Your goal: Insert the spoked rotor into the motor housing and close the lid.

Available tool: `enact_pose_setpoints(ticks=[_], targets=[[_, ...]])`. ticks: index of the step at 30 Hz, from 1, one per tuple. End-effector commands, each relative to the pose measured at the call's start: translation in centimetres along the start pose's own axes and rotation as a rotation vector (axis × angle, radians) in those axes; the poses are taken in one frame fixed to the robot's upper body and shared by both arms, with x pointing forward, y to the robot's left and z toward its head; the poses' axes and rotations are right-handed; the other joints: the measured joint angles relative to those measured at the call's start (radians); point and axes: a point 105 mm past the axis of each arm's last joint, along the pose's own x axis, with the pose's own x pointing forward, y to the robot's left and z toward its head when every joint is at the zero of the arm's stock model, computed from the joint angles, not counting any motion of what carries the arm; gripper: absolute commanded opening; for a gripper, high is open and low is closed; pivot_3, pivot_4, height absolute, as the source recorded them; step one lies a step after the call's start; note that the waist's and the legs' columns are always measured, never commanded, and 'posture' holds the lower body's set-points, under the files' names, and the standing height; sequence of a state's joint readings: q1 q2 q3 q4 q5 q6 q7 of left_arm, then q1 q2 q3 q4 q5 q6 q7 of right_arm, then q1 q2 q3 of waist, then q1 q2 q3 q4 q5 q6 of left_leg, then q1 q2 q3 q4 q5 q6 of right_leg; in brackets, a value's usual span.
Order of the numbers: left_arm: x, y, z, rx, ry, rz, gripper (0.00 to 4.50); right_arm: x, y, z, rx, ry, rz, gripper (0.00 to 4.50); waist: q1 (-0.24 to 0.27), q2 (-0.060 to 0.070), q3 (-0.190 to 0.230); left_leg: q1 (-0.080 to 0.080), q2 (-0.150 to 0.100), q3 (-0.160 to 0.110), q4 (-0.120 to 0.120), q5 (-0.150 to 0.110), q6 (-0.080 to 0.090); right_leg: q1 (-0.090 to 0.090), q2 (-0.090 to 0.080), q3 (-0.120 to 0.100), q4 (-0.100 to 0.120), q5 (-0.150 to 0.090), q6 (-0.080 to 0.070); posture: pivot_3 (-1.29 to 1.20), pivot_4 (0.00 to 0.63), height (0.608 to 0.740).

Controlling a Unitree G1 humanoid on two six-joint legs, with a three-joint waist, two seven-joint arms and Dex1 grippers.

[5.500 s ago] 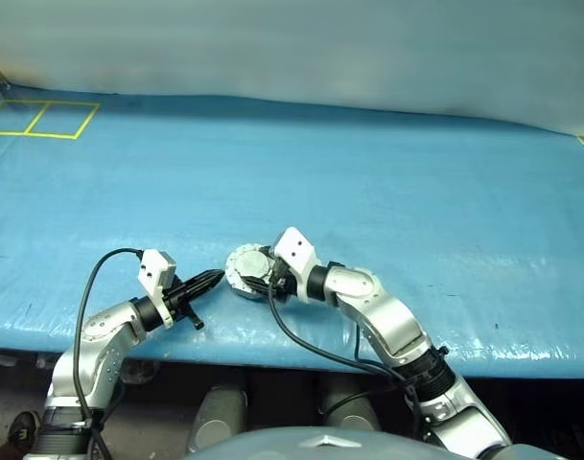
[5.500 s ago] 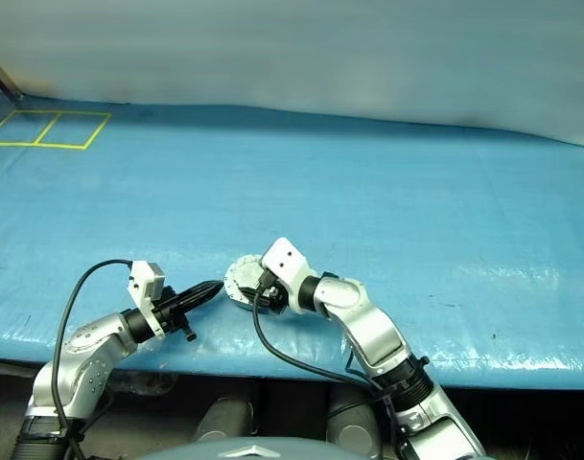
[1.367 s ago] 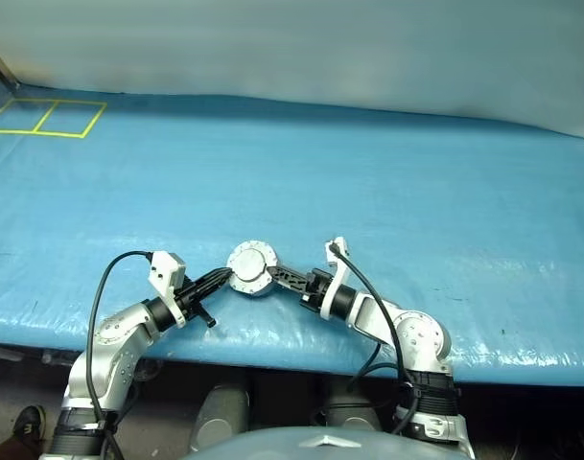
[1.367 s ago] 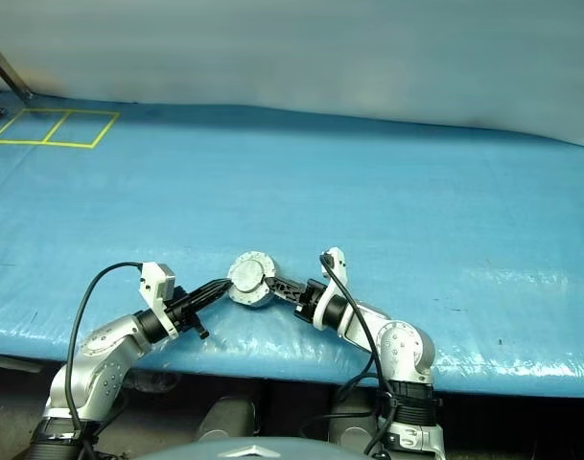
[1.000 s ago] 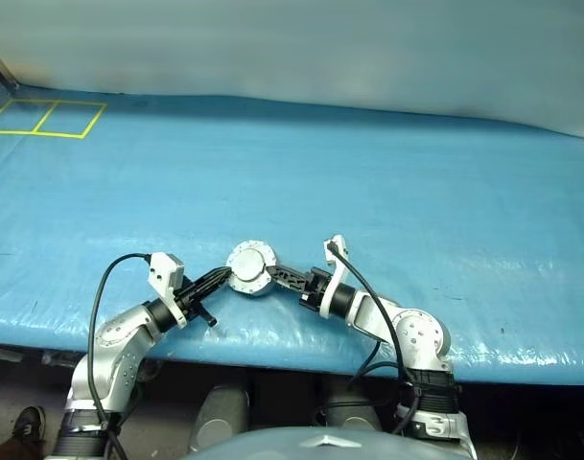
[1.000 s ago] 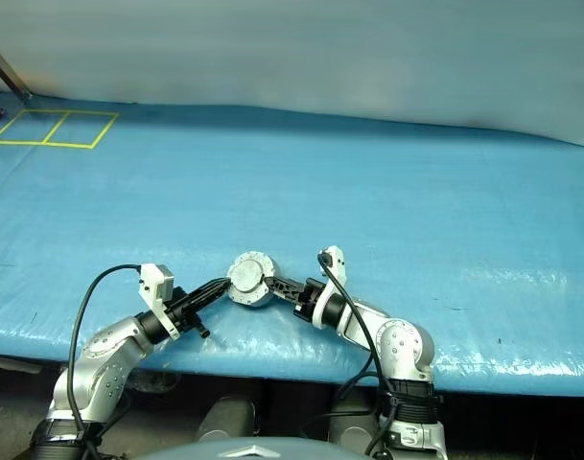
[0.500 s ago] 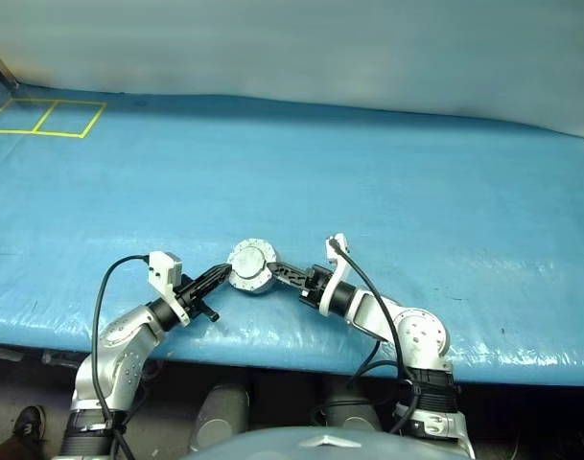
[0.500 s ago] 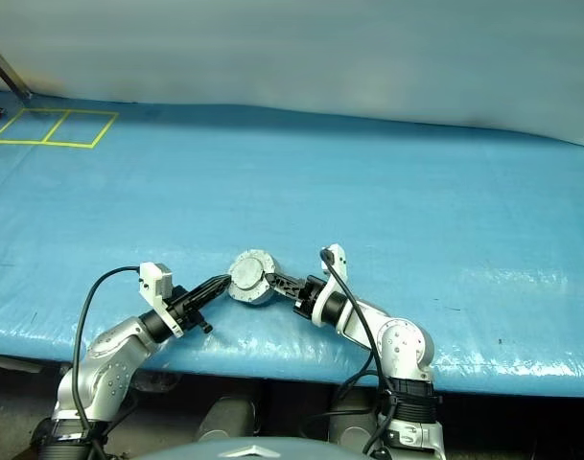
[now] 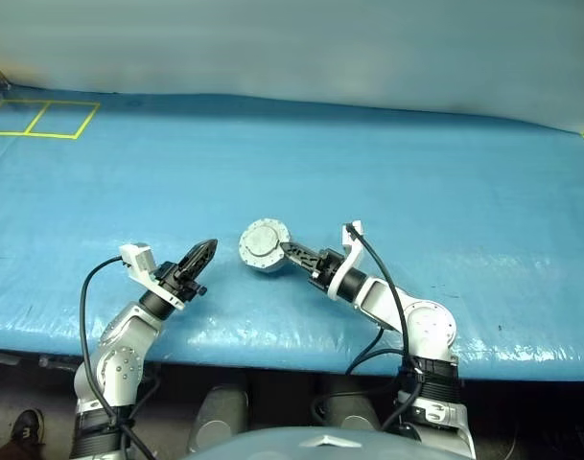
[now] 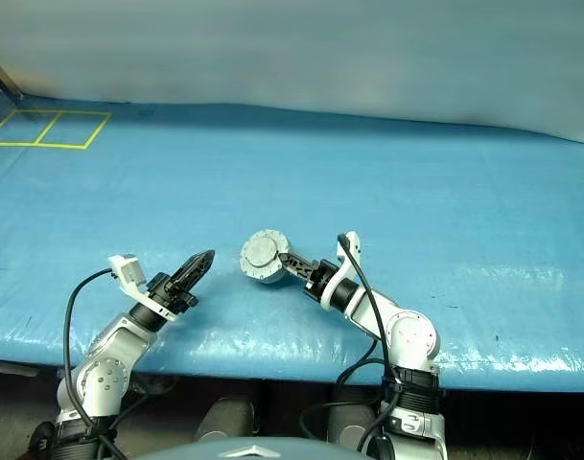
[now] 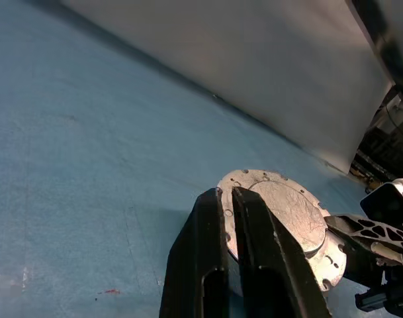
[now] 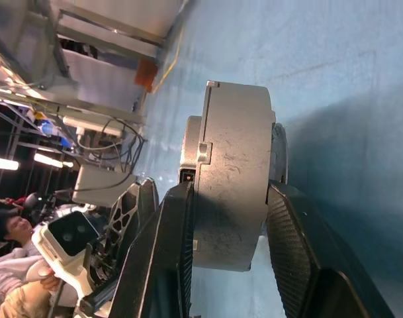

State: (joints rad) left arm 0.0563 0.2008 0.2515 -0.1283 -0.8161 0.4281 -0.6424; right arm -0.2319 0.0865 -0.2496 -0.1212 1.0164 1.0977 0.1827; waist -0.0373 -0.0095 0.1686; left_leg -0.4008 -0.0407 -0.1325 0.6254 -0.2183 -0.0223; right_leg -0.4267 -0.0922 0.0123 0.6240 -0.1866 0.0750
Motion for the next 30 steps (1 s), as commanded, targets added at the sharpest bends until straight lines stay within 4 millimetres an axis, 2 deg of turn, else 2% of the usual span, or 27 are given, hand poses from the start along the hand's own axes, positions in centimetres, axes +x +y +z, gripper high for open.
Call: enact_pose_setpoints(ticks=[1,5,8,9,15,22,30], targets=[[0.1,-1.0,1.4,-0.062,-0.07,-0.046,1.95,0.7,4.6,1.7,0.021,-0.089,0.213,1.25,-0.001,0.0,0.0,0.0,0.0,0.0,0.0,0.0,0.0,0.0,0.0,0.0,0.0,0.0,0.0,0.0,0.15,0.74],[0.4,-2.5,1.0,-0.229,-0.103,-0.122,3.23,0.6,6.9,2.5,0.019,-0.118,0.31,1.25,-0.002,0.0,0.0,0.0,0.0,0.0,0.0,0.0,0.0,0.0,0.0,0.0,0.0,0.0,0.0,0.0,0.15,0.74],[0.8,-3.6,0.9,-0.329,-0.126,-0.165,4.3,0.5,7.8,2.7,0.021,-0.12,0.352,1.25,-0.002,0.0,0.0,0.0,0.0,0.0,0.0,0.0,0.0,0.0,0.0,0.0,0.0,0.0,0.0,0.0,0.15,0.74],[0.8,-3.9,0.9,-0.36,-0.128,-0.178,4.48,0.5,8.0,2.6,0.022,-0.118,0.361,1.25,-0.002,0.0,0.0,0.0,0.0,0.0,0.0,0.0,0.0,0.0,0.0,0.0,0.0,0.0,0.0,0.0,0.15,0.74],[1.1,-5.1,0.3,-0.52,-0.098,-0.235,4.48,0.6,8.6,1.8,0.033,-0.078,0.38,1.25,-0.003,0.0,0.0,0.0,0.0,0.0,0.001,0.0,0.0,0.0,0.001,0.0,0.0,0.0,0.0,0.0,0.15,0.74],[1.6,-6.4,0.3,-0.543,-0.072,-0.312,4.48,0.7,8.5,0.0,0.028,-0.004,0.374,1.25,-0.002,0.0,0.0,0.0,0.0,0.0,0.001,0.0,0.0,0.0,0.001,0.0,0.0,0.0,-0.001,0.0,0.15,0.74],[3.0,-6.6,1.0,-0.543,-0.104,-0.335,4.48,0.6,9.1,-1.2,0.004,0.046,0.404,1.25,-0.001,0.0,0.0,0.0,0.0,0.0,0.001,0.0,0.0,0.001,0.001,0.0,0.0,0.0,-0.001,0.0,0.15,0.74]])
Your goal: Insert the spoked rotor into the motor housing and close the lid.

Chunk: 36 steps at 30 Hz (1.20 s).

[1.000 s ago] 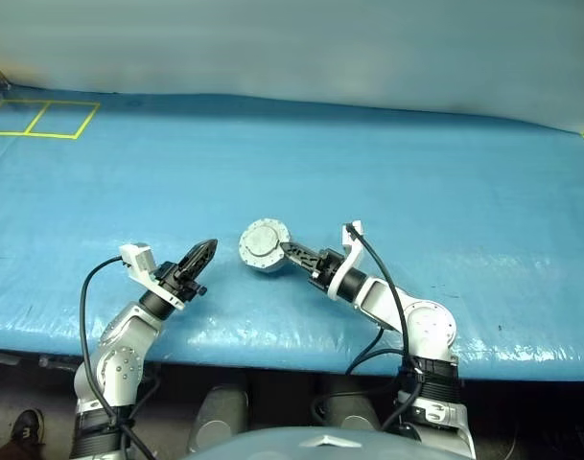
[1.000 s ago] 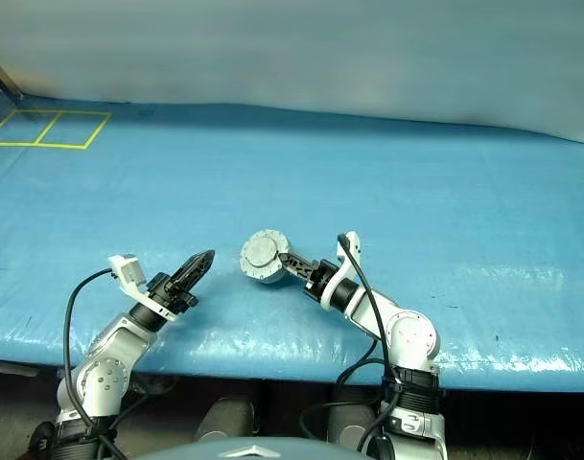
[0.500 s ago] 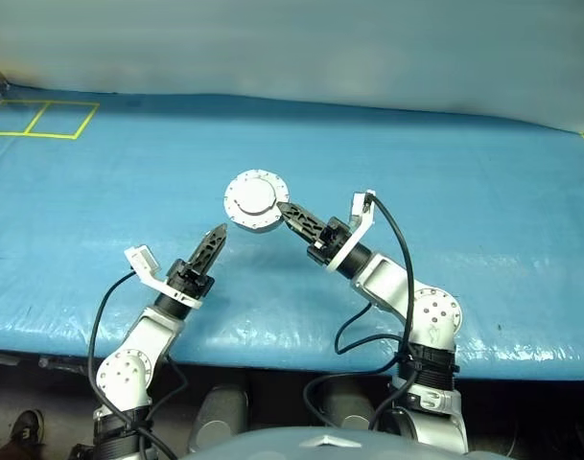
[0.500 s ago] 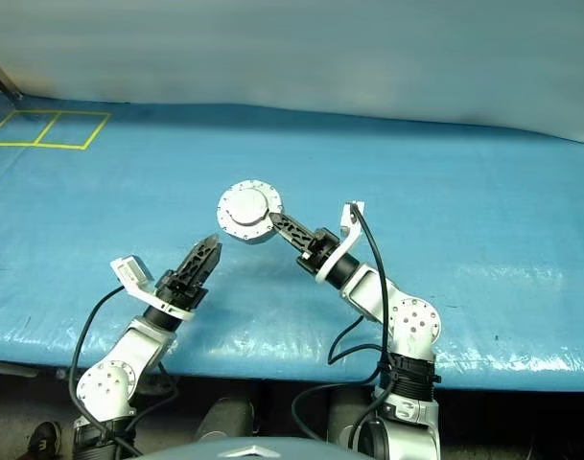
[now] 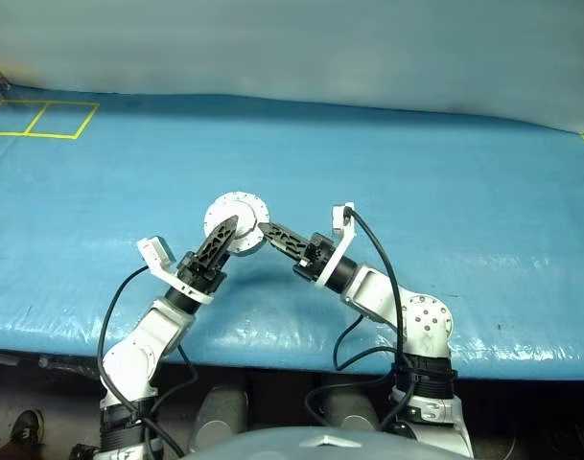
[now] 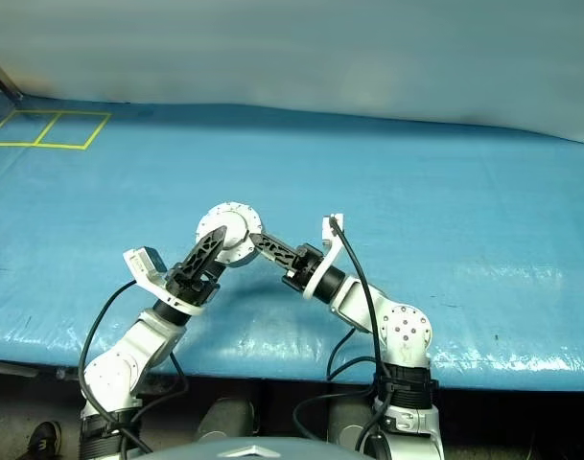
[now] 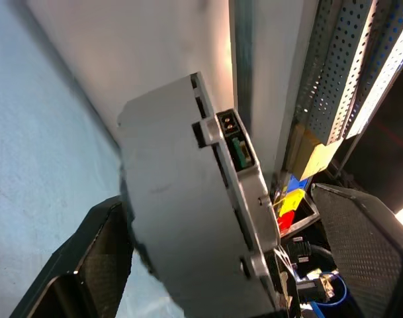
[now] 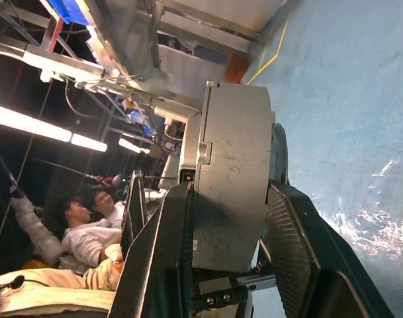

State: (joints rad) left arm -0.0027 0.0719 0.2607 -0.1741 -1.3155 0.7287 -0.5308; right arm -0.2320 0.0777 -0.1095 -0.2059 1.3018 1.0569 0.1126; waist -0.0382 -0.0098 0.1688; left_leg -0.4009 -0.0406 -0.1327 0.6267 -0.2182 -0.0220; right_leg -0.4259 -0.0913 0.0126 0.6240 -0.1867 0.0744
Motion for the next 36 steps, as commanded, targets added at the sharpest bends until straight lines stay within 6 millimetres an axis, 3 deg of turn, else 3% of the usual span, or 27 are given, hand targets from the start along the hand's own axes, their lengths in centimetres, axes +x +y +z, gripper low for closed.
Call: enact_pose_setpoints(ticks=[1,5,12,20,26,31,36], targets=[[1.0,-0.9,-0.1,0.011,0.001,-0.059,4.48,0.5,3.2,-0.2,-0.035,0.007,0.149,1.25,0.0,0.0,0.0,0.0,0.0,0.0,0.0,0.0,0.0,0.0,0.0,0.0,0.0,0.0,0.0,0.0,0.15,0.74],[1.2,-0.6,-0.2,0.016,-0.011,-0.048,4.48,0.5,3.4,-0.3,-0.047,0.012,0.157,1.25,0.001,0.0,0.0,0.0,0.0,0.0,0.0,0.0,0.0,0.0,0.0,0.0,0.0,0.0,0.0,0.0,0.15,0.74],[0.8,0.1,0.0,0.01,-0.046,-0.013,2.76,0.5,2.9,0.0,-0.048,-0.003,0.129,1.25,0.001,0.0,0.0,0.0,0.0,0.0,0.0,0.0,0.0,0.0,0.0,0.0,0.0,0.0,0.0,0.0,0.15,0.74],[0.4,1.0,0.1,0.0,-0.066,0.046,2.71,0.8,2.3,0.3,-0.061,-0.014,0.096,1.25,0.001,0.0,0.0,0.0,0.0,0.0,0.0,0.0,0.0,0.0,0.0,0.0,0.0,0.0,0.0,0.0,0.15,0.74],[0.4,1.3,0.6,0.021,-0.091,0.073,2.71,0.8,1.7,1.0,-0.133,-0.051,0.04,3.16,0.001,0.0,0.0,0.0,0.0,0.0,0.0,0.0,0.0,0.0,0.0,0.0,0.0,0.0,0.0,0.0,0.15,0.74],[0.7,2.9,2.0,0.08,-0.171,0.185,2.71,0.8,1.1,1.8,-0.184,-0.095,-0.013,3.16,0.002,0.0,0.0,0.0,0.0,0.0,0.0,0.0,0.0,0.0,0.0,0.0,0.0,0.0,0.0,0.0,0.15,0.74],[1.2,5.1,6.3,0.141,-0.366,0.346,2.71,0.6,0.8,2.0,-0.223,-0.102,-0.034,3.16,0.009,-0.003,0.001,0.0,0.0,0.0,0.001,0.0,0.0,0.001,0.0,0.0,0.0,0.001,0.001,0.0,0.15,0.74]])
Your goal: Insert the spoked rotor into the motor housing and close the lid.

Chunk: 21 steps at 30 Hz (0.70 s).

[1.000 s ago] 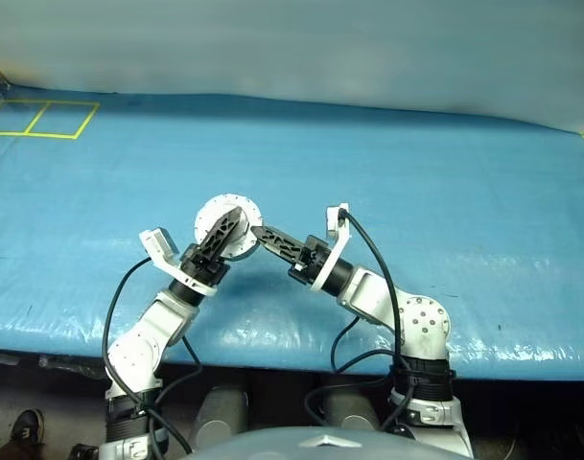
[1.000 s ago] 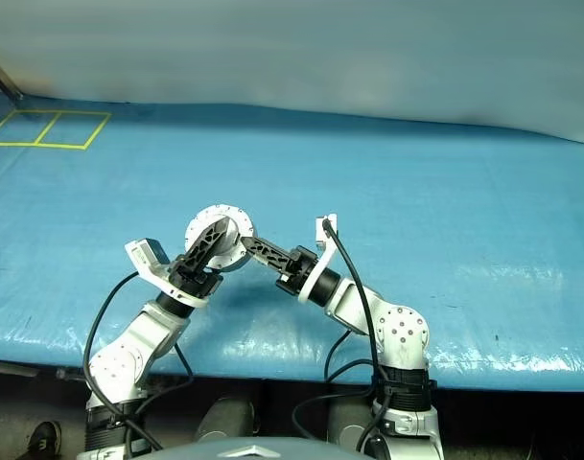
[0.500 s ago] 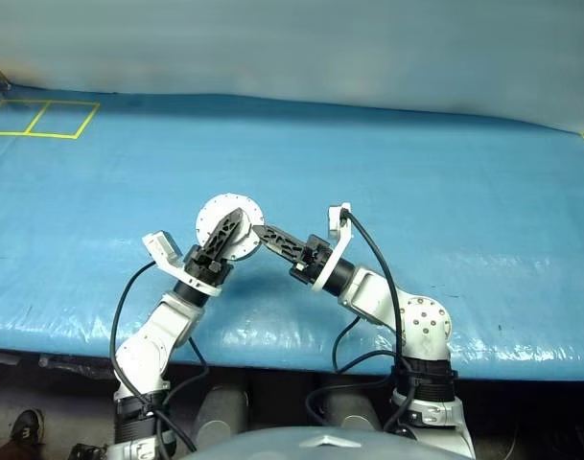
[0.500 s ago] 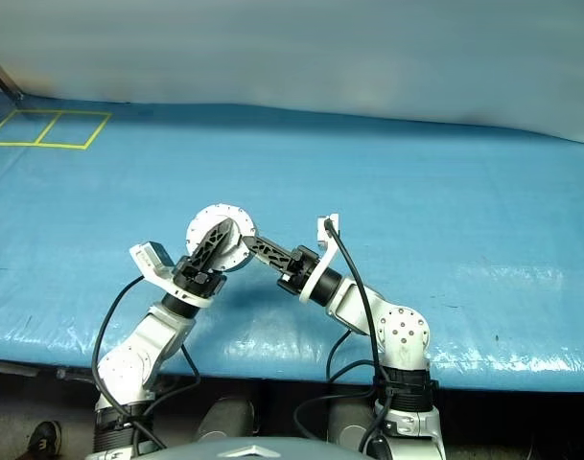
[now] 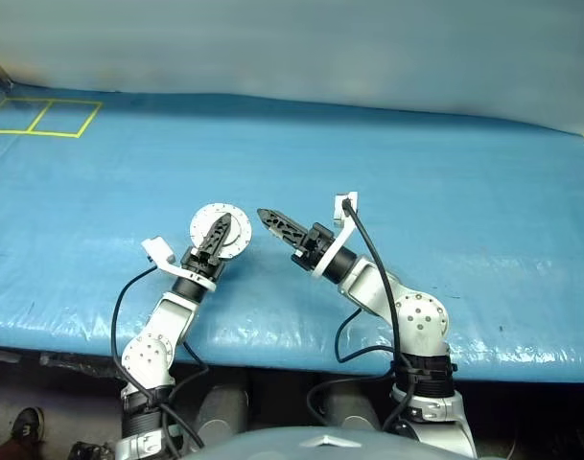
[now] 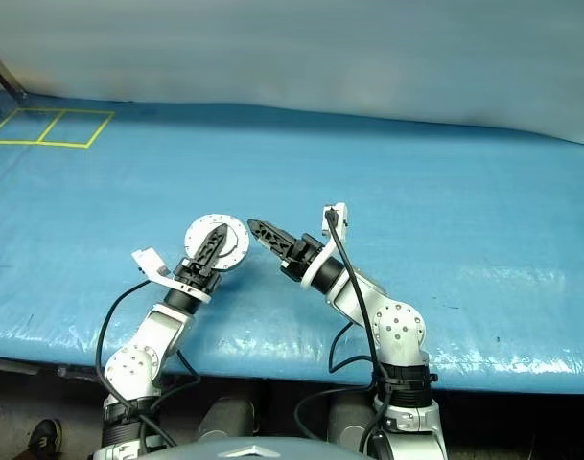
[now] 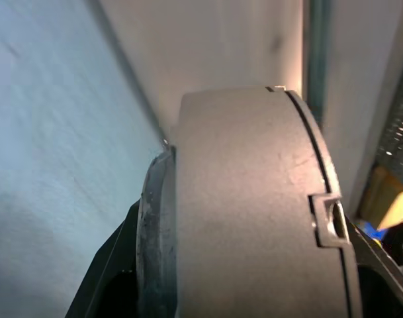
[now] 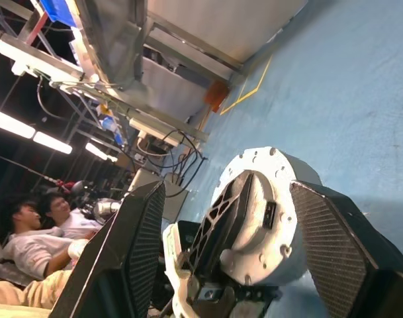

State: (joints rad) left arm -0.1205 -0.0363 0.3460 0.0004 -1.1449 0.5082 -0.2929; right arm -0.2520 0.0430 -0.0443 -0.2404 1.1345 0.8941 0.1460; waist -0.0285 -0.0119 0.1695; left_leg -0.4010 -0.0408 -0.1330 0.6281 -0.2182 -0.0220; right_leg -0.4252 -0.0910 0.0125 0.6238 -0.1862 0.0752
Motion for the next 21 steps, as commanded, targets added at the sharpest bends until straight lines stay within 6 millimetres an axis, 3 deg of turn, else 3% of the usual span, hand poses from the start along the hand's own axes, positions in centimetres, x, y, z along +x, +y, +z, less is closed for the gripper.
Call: enact_pose_setpoints(ticks=[1,8,12,15,18,21], targets=[[1.9,-0.6,3.7,0.062,-0.16,0.023,2.71,0.0,1.0,0.5,-0.045,-0.022,0.036,3.16,0.0,-0.001,0.001,0.0,0.0,0.0,0.0,0.0,0.0,0.0,0.0,0.0,0.0,0.0,0.0,0.0,0.15,0.74],[4.8,2.4,7.7,0.112,-0.285,0.261,2.71,-0.8,0.5,0.6,-0.065,-0.033,0.002,3.16,0.002,-0.003,0.001,0.0,-0.001,0.0,0.0,0.0,0.0,0.001,0.0,0.0,-0.001,0.003,0.005,0.0,0.15,0.74],[5.4,4.1,8.3,0.151,-0.268,0.38,2.71,-1.1,0.5,0.7,-0.076,-0.04,-0.008,3.16,-0.001,-0.004,0.002,0.0,-0.001,0.0,0.0,0.0,0.0,0.001,0.0,0.0,-0.001,0.004,0.006,0.0,0.15,0.74],[5.4,4.3,8.0,0.179,-0.241,0.377,2.71,-1.1,0.6,0.6,-0.083,-0.035,-0.005,3.16,-0.003,-0.004,0.002,0.0,-0.001,0.0,0.0,0.0,0.0,0.001,0.001,0.0,-0.001,0.004,0.006,0.0,0.15,0.74],[4.5,4.6,8.6,0.205,-0.273,0.399,3.46,-1.1,0.7,0.5,-0.087,-0.029,-0.005,3.21,-0.006,-0.004,0.002,0.001,0.0,0.0,0.0,0.0,0.0,0.001,0.001,0.0,0.0,0.004,0.007,0.0,0.15,0.74],[2.1,5.2,11.0,0.27,-0.374,0.46,4.38,-1.0,0.4,0.3,-0.086,-0.019,-0.012,3.21,-0.018,-0.004,0.001,0.003,0.0,0.0,0.0,0.0,0.0,0.002,0.001,0.001,0.0,0.004,0.006,0.0,0.15,0.74]])
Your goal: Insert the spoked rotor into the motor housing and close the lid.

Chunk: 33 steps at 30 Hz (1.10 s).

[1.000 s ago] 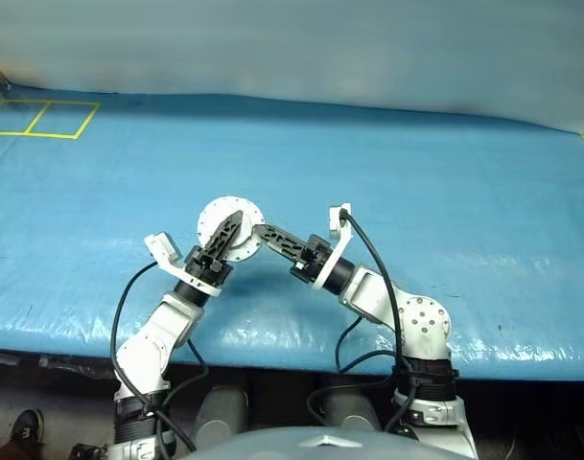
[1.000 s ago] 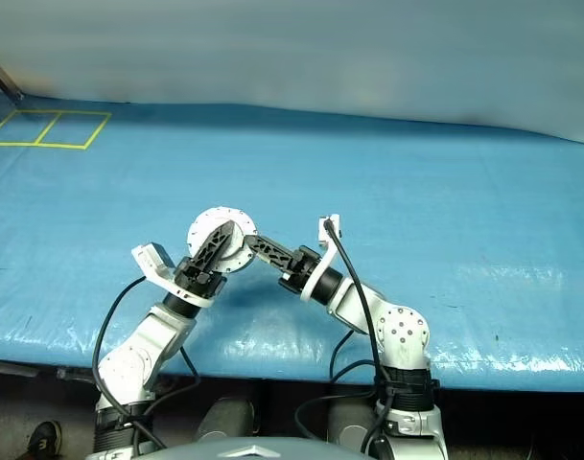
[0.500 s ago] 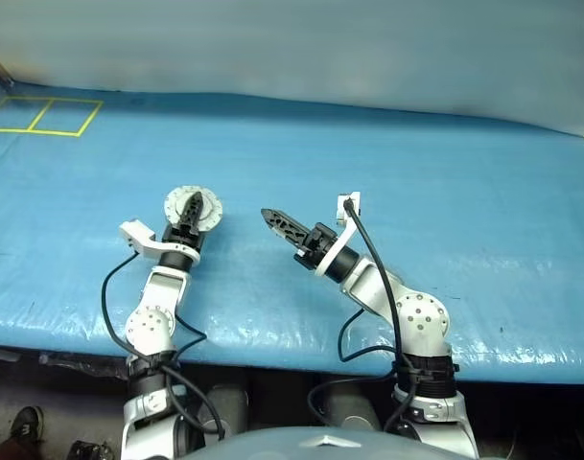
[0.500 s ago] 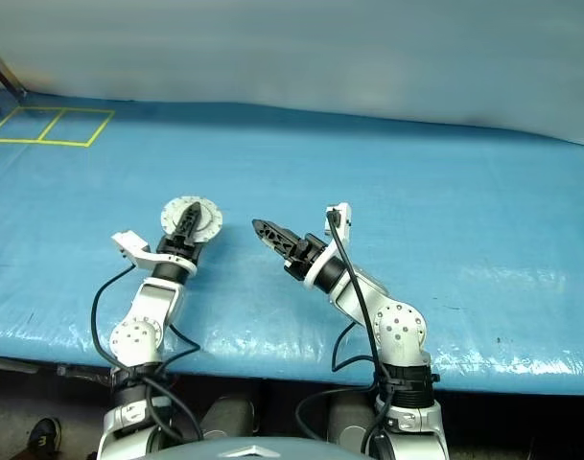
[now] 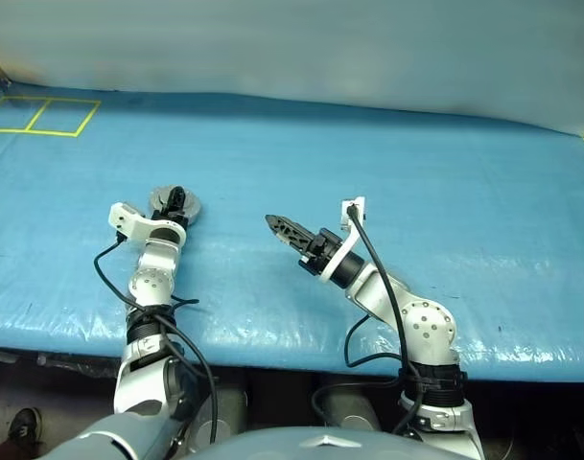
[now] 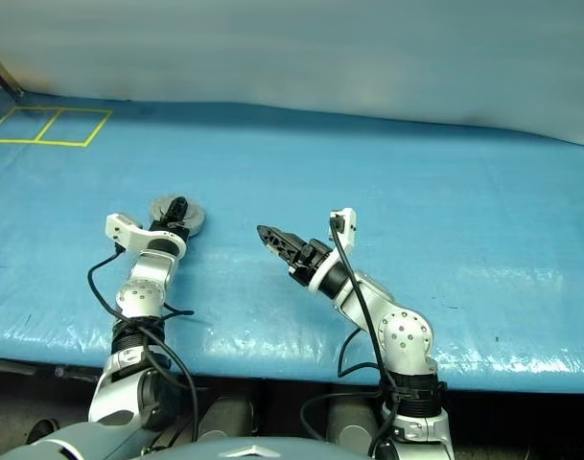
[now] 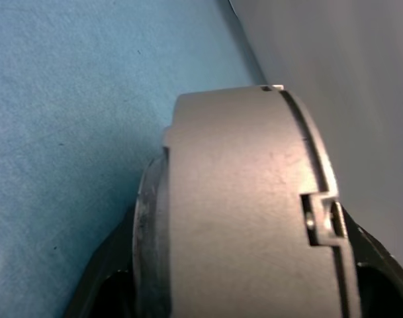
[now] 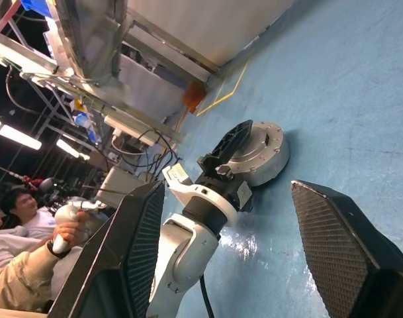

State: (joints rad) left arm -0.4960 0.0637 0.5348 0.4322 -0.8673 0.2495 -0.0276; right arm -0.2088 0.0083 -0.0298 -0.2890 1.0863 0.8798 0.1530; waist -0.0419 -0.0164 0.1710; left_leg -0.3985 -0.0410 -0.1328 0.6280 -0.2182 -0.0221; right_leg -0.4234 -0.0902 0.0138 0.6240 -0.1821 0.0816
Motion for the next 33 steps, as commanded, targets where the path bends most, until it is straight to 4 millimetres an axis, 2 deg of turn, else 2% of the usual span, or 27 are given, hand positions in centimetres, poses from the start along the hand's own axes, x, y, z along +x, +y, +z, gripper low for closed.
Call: enact_pose_setpoints(ticks=[1,4,8,10,12,14,16,18,20,23,26,29,31,33], targets=[[-1.7,2.1,4.3,0.073,-0.16,0.071,4.47,0.0,0.9,0.4,-0.022,-0.017,0.035,3.21,-0.008,0.0,0.0,0.001,0.0,0.0,0.0,0.0,0.0,0.0,0.0,0.001,0.0,0.0,0.0,0.0,0.15,0.74],[-3.5,3.3,6.7,0.127,-0.242,0.111,4.47,0.1,0.8,0.3,-0.023,-0.006,0.034,3.21,-0.018,0.0,0.0,0.002,0.001,0.001,-0.001,0.0,0.0,0.0,0.0,0.001,0.001,0.0,-0.001,0.0,0.15,0.74],[-5.8,3.8,9.1,0.192,-0.31,0.12,4.47,0.2,0.8,0.3,-0.029,0.002,0.034,3.21,-0.012,0.0,0.0,0.002,0.001,0.0,-0.001,0.0,0.0,0.0,0.0,0.001,0.001,-0.001,-0.001,0.0,0.15,0.74],[-6.7,3.3,9.9,0.252,-0.337,0.092,4.47,0.2,0.7,0.3,-0.054,0.009,0.027,3.21,-0.001,0.0,0.0,0.002,0.0,0.0,0.0,0.0,0.0,0.001,0.0,0.001,0.001,-0.001,-0.002,0.0,0.15,0.74],[-7.1,1.7,10.1,0.33,-0.339,0.009,4.47,0.1,0.3,0.4,-0.127,0.022,0.005,3.21,0.007,-0.001,0.0,0.002,0.0,0.0,0.0,0.0,0.0,0.002,0.0,0.001,0.0,-0.003,-0.005,0.0,0.15,0.74],[-7.3,-1.5,8.6,0.497,-0.294,-0.163,4.47,-0.1,-0.6,0.6,-0.286,0.052,-0.049,3.21,0.016,-0.001,-0.001,0.002,0.0,0.0,0.001,0.0,0.0,0.003,0.0,0.001,0.0,-0.003,-0.005,0.0,0.15,0.74],[-7.7,-4.5,6.1,0.635,-0.212,-0.352,4.47,-0.6,-1.5,0.6,-0.449,0.102,-0.083,3.21,0.024,-0.001,-0.001,0.002,-0.001,0.0,0.001,0.0,0.0,0.003,0.0,0.001,-0.001,-0.003,-0.005,0.0,0.15,0.74],[-8.7,-7.0,2.1,0.774,-0.052,-0.585,4.47,-1.6,-1.8,0.6,-0.605,0.156,-0.068,3.21,0.026,-0.001,-0.001,0.003,-0.001,0.0,0.001,0.0,0.0,0.005,-0.001,0.001,-0.001,-0.003,-0.005,0.0,0.15,0.74],[-10.4,-8.2,-1.8,0.916,0.119,-0.784,4.47,-2.8,-2.4,1.2,-0.721,0.188,-0.07,3.21,0.025,0.0,0.0,0.003,-0.001,0.001,0.001,0.0,0.0,0.004,0.0,0.001,-0.002,-0.003,-0.005,0.0,0.15,0.74],[-12.1,-8.1,-5.1,1.06,0.297,-0.948,4.47,-4.3,-3.7,2.6,-0.835,0.194,-0.12,3.21,0.014,0.0,0.0,0.003,0.0,0.001,-0.001,0.0,0.0,0.004,-0.001,0.001,-0.003,-0.003,-0.006,0.0,0.15,0.74],[-13.2,-7.6,-6.9,1.129,0.421,-1.056,4.47,-5.7,-4.7,4.1,-0.929,0.205,-0.161,3.21,0.008,0.0,0.0,0.003,0.001,0.002,-0.002,0.0,0.0,0.002,0.0,0.001,-0.001,-0.004,-0.007,0.0,0.15,0.74],[-13.4,-7.1,-7.9,1.161,0.503,-1.113,4.5,-6.6,-5.3,4.7,-0.965,0.223,-0.181,3.8,0.009,0.0,0.0,0.002,0.001,0.003,-0.002,0.0,0.0,0.001,0.0,0.001,-0.001,-0.004,-0.007,0.0,0.15,0.74],[-13.4,-6.8,-8.2,1.197,0.541,-1.145,4.5,-7.0,-5.6,4.8,-0.972,0.237,-0.189,4.44,0.011,0.0,0.001,0.002,0.001,0.002,-0.001,0.0,0.0,0.002,0.0,0.001,-0.001,-0.004,-0.007,0.0,0.15,0.74],[-13.1,-7.0,-8.1,1.203,0.535,-1.151,4.5,-7.2,-5.8,4.9,-0.981,0.234,-0.198,4.48,0.013,0.0,0.001,0.002,0.001,0.003,-0.001,0.0,0.0,0.002,-0.001,0.001,-0.001,-0.004,-0.007,0.0,0.15,0.74]])
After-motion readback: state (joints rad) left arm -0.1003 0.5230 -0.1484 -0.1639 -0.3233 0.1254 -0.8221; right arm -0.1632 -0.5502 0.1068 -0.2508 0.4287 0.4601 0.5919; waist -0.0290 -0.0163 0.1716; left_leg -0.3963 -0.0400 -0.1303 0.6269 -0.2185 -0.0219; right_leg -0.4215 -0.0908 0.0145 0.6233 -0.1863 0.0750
